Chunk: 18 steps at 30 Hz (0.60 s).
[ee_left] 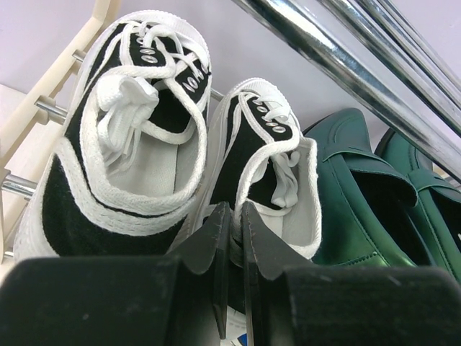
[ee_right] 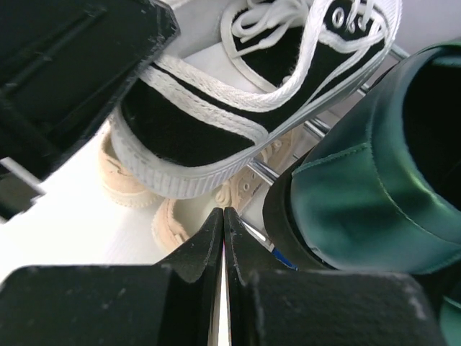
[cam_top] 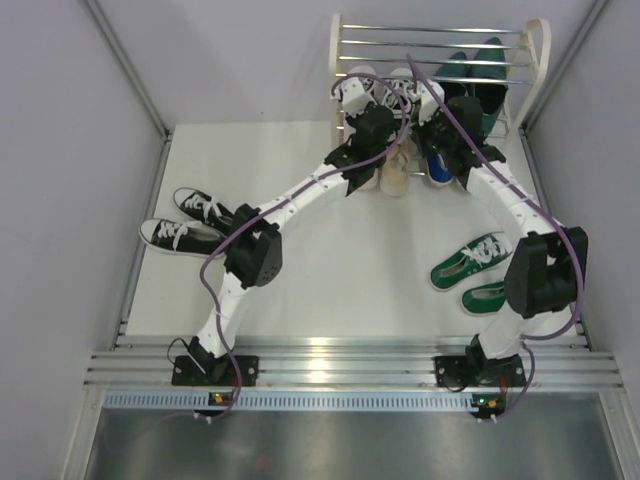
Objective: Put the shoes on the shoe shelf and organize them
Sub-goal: Adjust the shoe at the shoe shelf.
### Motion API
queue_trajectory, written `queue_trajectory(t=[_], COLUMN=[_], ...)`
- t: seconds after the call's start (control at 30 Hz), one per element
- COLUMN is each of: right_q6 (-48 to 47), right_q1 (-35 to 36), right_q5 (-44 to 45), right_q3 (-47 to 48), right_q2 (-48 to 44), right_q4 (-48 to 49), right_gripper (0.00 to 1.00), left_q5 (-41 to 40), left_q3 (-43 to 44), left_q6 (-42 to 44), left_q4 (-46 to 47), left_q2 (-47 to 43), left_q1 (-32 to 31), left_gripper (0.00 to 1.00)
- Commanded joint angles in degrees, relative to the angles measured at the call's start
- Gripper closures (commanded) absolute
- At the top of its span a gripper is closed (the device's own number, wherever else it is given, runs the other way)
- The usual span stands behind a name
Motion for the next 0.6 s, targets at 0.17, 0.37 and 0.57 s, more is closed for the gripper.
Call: queue_trajectory(t=[0.17,0.37,0.57], right_q6=[3.28,4.24,5.12], right_q1=[2.03,2.74,3.53], right_q5=[4.27,3.39,3.21], right_q3=[5.59,7.79,11.3], right_q2=[3.37,5.39,8.21], right_q4=[4.77,5.04,4.07], right_gripper=[0.99,0.99,0.99], left_q5=[0.98,1.25,2.04], left_q3=[-2.87,-6.73,-8.14], left_q6=[-1.59,-2.29,-2.47], left_q4=[5.3,6.53,7.15], left_q2=[-5.31,-6.98,-7.78], left_q1=[0.66,0.66,0.75], left_gripper=[1.0,1.0,1.0])
